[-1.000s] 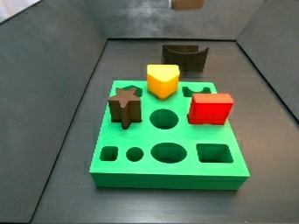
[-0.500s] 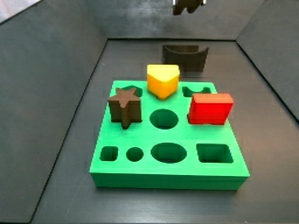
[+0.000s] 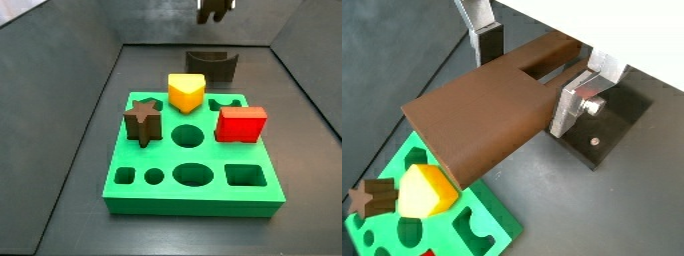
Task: Pick up the square-circle object. Move up. Place the square-circle object on the fixture. Regrasp the square-circle object. Move to above the board. Insert the square-circle object.
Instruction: Place the square-circle object on the fixture.
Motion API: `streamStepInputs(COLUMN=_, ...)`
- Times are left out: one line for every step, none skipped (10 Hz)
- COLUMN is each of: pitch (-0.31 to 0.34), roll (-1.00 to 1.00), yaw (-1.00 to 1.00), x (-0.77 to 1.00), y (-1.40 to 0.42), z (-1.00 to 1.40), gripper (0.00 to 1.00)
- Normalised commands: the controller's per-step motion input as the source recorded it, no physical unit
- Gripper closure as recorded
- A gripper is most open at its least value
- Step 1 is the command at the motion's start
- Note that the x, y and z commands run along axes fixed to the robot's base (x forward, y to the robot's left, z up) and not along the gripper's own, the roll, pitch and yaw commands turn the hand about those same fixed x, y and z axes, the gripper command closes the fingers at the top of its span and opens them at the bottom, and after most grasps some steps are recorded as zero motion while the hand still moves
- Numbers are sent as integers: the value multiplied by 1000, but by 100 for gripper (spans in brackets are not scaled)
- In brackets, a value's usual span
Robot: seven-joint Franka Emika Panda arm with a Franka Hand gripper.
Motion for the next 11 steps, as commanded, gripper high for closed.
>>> streamStepInputs(pitch=308, roll=-953, yaw=-93, x=149, y=141, z=-1000, gripper=100)
streamStepInputs(pitch=274, roll=-749, yaw=-154, x=174, y=137, z=-1000, gripper=100)
streamStepInputs(pitch=230, roll=-584, yaw=-195, x=187, y=141, z=-1000, gripper=100)
streamStepInputs(pitch=171, roll=-368, yaw=-227, x=194, y=145, z=-1000, gripper=100)
streamStepInputs(pitch=141, roll=-284, yaw=-231, x=198, y=139, z=-1000, gripper=100)
streamStepInputs(pitch=69, roll=-203, yaw=-227, x=203, y=139, z=-1000, gripper=100)
streamStepInputs(pitch=33, roll=-182, yaw=-214, x=172, y=123, z=-825, gripper=100)
streamStepInputs(pitch=4, roll=-171, yaw=-183, x=140, y=91, z=-549, gripper=100)
streamStepInputs(pitch=-6, roll=-165, yaw=-163, x=127, y=80, z=-422, gripper=100)
streamStepInputs(pitch=-40, roll=-114, yaw=-129, x=97, y=132, z=-295, gripper=100)
streamStepInputs(pitch=-48, roll=-108, yaw=-111, x=86, y=137, z=-285, gripper=100)
